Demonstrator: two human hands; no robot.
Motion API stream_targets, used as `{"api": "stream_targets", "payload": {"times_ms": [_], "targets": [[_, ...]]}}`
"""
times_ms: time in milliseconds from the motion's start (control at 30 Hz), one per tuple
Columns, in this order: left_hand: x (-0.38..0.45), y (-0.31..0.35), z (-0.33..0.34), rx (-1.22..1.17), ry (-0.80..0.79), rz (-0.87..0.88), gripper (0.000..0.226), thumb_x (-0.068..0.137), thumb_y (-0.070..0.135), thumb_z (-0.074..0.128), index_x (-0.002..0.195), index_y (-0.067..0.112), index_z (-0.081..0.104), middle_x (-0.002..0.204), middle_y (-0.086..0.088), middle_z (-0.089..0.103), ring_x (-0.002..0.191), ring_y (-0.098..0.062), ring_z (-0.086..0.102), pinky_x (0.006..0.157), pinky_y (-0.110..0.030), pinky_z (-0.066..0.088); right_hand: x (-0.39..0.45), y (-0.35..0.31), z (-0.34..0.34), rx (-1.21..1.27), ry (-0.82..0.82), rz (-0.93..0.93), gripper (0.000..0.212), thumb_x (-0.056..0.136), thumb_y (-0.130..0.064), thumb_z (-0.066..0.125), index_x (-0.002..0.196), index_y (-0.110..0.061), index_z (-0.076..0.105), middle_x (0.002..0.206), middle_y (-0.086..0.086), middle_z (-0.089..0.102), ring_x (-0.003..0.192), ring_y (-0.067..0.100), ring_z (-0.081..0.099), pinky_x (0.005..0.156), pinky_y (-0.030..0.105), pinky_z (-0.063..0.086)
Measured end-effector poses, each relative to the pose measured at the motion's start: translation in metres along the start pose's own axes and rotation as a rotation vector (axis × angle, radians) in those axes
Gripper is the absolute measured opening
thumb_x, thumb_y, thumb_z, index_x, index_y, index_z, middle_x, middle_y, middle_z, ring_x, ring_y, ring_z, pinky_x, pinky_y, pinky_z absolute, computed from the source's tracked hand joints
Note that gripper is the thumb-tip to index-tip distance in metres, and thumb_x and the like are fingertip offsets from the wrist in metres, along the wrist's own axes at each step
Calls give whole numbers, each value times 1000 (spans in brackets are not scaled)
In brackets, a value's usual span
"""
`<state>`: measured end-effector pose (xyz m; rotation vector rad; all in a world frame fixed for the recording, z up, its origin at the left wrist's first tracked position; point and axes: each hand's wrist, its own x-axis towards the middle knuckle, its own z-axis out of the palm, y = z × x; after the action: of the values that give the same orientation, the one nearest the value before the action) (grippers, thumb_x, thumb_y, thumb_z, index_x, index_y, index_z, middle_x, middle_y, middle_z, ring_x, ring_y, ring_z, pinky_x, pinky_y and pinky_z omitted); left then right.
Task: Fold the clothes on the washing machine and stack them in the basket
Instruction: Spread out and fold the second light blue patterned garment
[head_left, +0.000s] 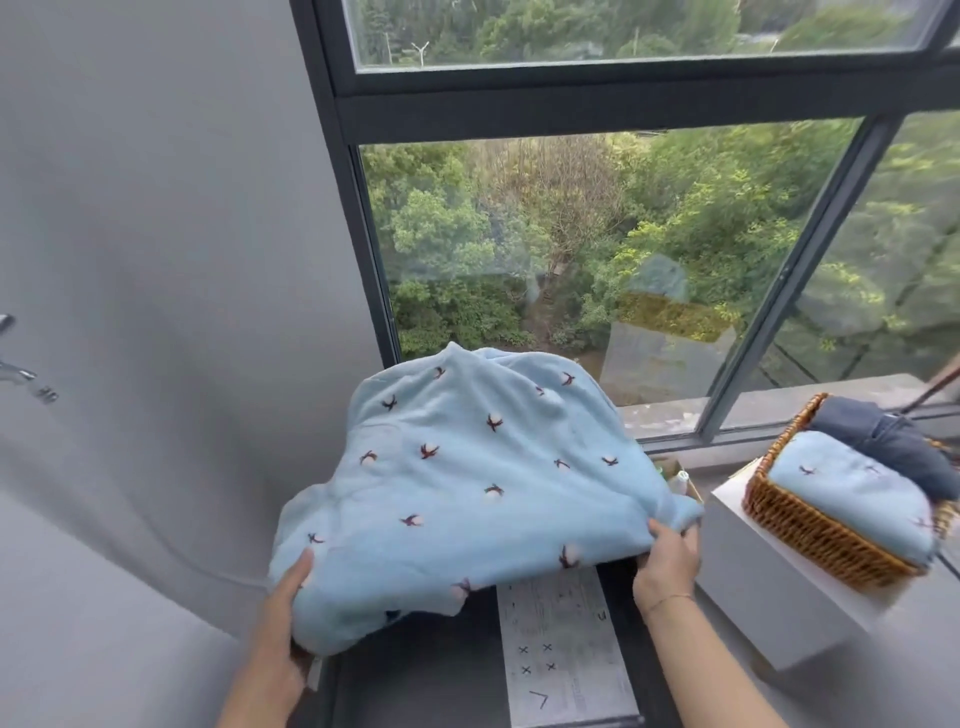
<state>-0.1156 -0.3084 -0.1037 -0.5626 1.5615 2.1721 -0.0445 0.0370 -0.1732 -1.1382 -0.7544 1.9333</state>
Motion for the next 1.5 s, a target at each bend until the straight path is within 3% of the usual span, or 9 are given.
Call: {"api": "stream_targets", "payload": {"times_ms": [133,267,433,567,667,867,1000,1200,1500], "targets": [[-2,23,-10,2,-95,-43,48,79,43,67,120,19,64,109,-12,72,96,-30,70,78,-42,55,8,-13,3,35,104,40,64,73,6,46,131,-22,51,120,7,62,102,27,63,88,42,52],[-15,7,-40,181,-188,-225,48,75,24,73,120,11,63,123,-17,65,105,-33,66,99,-49,46,-1,-8,-20,-34,147,273,12,82,3,49,85,-6,57,79,5,60,66,16,61,50,22,54],[-38,-16,-31,153,-187,69,33,81,-1,25,95,-17,51,118,-45,50,108,-46,49,101,-52,37,-3,-8,-27,-67,120,298,26,88,12,44,66,-3,46,33,-2,47,29,2,48,34,14,43],[4,7,-17,-75,-17,-87,20,92,-1,54,110,6,56,70,1,69,66,-14,65,55,-24,51,-5,-39,27,-176,-512,349,22,94,7,43,108,-1,58,104,8,64,98,8,61,96,28,47],[25,5,-1,-244,-91,-120,51,67,33,83,110,16,63,85,1,71,76,-15,68,70,-30,54,3,-49,60,-355,-792,404,45,96,7,36,137,-7,48,133,3,43,127,8,31,112,37,28],[64,-46,34,458,327,9,113,52,72,76,144,16,39,144,-5,43,131,-31,40,111,-46,33,39,-17,38,-472,-166,183,23,89,11,36,93,1,57,65,9,65,52,10,62,47,17,46],[60,-47,48,674,457,128,54,80,43,73,116,5,63,112,-17,65,107,-34,57,92,-39,45,42,-6,0,-756,-205,444,26,91,0,43,65,0,50,46,12,54,28,18,51,29,17,38],[45,-16,61,413,513,319,33,89,28,68,115,10,59,109,-11,62,106,-29,58,95,-40,45,29,22,1,-520,-433,694,30,96,-26,56,107,1,58,99,26,70,84,34,71,54,30,58],[-16,65,51,142,241,401,9,90,31,62,99,28,60,91,1,70,75,-17,68,64,-32,57,32,-32,53,-173,-321,125,15,86,-3,65,87,-18,62,91,0,65,84,15,62,63,20,56]]}}
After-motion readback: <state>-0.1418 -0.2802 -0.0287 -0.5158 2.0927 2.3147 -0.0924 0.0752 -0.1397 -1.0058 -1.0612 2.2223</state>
